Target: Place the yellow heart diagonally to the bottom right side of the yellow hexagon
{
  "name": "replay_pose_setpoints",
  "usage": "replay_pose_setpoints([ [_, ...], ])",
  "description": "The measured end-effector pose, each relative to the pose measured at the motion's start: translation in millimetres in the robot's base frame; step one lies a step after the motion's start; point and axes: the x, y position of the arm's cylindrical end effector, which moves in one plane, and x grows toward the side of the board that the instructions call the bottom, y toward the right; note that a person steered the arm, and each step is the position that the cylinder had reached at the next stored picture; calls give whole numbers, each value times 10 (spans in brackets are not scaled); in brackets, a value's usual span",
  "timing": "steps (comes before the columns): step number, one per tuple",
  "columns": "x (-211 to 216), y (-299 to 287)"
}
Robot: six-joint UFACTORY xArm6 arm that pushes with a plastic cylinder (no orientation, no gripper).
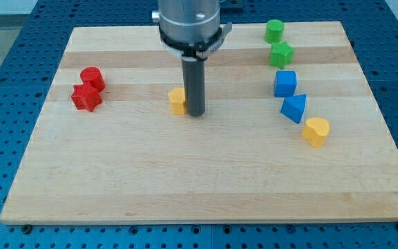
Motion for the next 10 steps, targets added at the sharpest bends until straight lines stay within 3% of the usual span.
replay_pose_setpoints([
  [1, -269, -436],
  [6, 51, -1720],
  [9, 121, -1402],
  [10, 114, -245],
])
